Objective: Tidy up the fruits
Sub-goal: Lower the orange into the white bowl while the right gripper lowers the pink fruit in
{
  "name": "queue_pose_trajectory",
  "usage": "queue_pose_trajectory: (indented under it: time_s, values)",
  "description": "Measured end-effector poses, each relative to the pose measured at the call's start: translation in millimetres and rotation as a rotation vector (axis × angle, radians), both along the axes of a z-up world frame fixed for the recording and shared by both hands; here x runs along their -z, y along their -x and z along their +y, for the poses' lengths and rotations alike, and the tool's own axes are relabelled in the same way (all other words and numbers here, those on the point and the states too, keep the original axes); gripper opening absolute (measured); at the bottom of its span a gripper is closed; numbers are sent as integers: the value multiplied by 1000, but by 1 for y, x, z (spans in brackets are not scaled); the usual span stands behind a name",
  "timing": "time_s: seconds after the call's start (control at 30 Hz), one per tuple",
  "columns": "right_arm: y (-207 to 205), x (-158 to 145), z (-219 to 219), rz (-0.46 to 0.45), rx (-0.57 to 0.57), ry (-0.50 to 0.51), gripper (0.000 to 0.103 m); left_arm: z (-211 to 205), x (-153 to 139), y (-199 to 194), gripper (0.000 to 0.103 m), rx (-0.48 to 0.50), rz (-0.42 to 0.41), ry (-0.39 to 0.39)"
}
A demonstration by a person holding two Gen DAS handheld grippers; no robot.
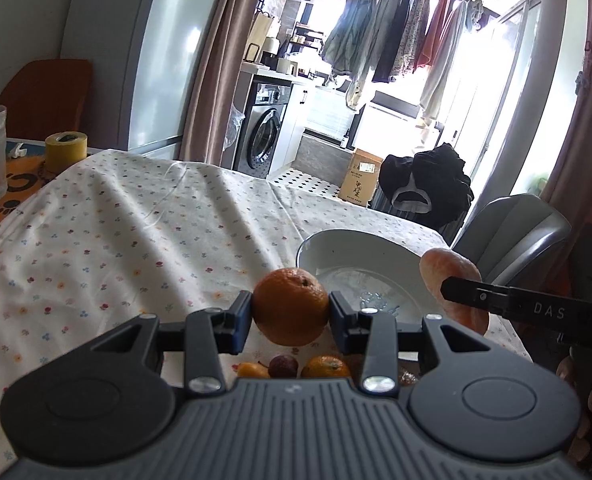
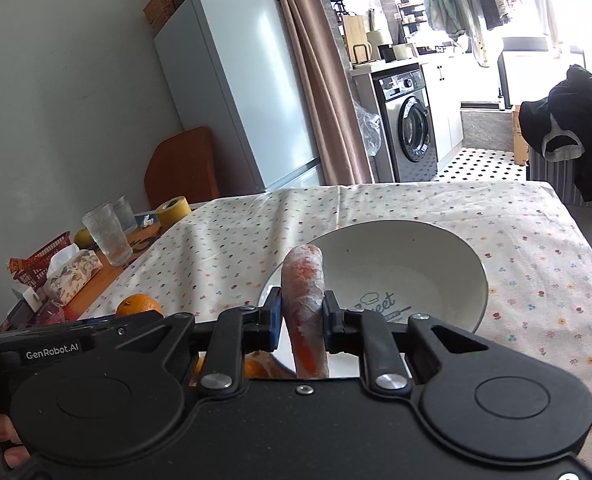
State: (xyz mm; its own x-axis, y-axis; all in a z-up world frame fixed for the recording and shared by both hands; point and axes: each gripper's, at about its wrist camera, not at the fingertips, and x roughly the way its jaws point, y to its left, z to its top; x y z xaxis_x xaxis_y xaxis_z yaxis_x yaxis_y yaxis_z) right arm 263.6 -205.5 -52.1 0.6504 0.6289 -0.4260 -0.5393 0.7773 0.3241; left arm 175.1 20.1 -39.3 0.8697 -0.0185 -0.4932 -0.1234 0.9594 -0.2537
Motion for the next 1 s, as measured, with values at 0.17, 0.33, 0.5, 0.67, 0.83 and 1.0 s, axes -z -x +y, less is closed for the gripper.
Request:
queue_pose_trajectory:
  time_s: [0.17,0.33,0.5,0.67,0.83,1.0]
  values:
    - [-9,4,-8,5,31,-2,18,-8,-3,-16,39,26,13,4]
    - [-19,3,-17,10,62,-12,18,-16,-14,-34,39,55,12,-4]
    - [-28,0,-20,2,78,-17,18,-22,-19,-54,39,81,16,-15]
    - [-38,2,-18,2,83,-10,18,-30,-13,-76,39,107,51,-45]
    - [-46,8,-15,16,100,-7,18,-38,-2,-90,39,121,88,-71]
    - [-53,16,-15,38,112,-15,22,-48,7,-94,47,98,122,-119]
